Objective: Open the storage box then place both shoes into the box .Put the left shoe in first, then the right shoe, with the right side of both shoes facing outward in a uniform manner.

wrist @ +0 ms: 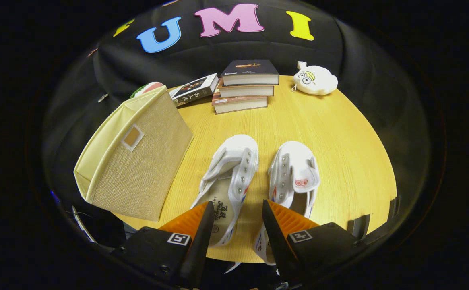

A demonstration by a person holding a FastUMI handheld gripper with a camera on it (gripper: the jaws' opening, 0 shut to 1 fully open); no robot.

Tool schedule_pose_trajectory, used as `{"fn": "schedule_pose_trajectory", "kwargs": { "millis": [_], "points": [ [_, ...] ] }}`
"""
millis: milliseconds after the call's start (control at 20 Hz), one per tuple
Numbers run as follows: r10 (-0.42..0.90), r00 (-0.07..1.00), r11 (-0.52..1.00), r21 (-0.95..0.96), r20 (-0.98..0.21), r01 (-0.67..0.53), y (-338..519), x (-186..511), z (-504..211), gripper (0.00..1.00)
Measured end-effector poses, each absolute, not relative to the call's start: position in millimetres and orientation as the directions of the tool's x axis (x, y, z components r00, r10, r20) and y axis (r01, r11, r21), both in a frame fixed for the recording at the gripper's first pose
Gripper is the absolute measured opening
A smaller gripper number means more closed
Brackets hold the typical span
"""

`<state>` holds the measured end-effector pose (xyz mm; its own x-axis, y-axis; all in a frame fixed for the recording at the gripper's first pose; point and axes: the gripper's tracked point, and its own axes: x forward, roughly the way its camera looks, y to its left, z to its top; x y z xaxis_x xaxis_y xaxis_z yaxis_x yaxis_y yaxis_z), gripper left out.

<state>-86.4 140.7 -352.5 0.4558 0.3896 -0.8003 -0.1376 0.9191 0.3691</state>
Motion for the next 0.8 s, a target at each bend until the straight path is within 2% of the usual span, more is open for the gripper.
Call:
{"fn": "schedule_pose_trajectory", "kwargs": {
  "millis": [100, 200, 250, 350, 500, 600, 650, 800],
  "points": [
    [0.362, 0.443, 0.932, 0.332, -0.82, -0.147, 142, -80, -370, 0.73],
    [0.34, 0.43, 0.939, 0.325, -0.836, -0.112, 148, -73, -388, 0.58],
    [0.328, 0.432, 0.942, 0.326, -0.84, -0.08, 151, -69, -393, 0.52],
    [0.323, 0.423, 0.936, 0.352, -0.847, -0.008, 158, -64, -402, 0.51],
    [0.323, 0.414, 0.902, 0.409, -0.851, 0.136, 158, -59, -405, 0.42],
    [0.333, 0.391, 0.877, 0.434, -0.858, 0.206, 155, -57, -406, 0.27],
    [0.344, 0.378, 0.867, 0.445, -0.86, 0.224, 154, -61, -401, 0.13],
    [0.349, 0.354, 0.869, 0.441, -0.868, 0.226, 151, -67, -388, 0.09]
  ]
}}
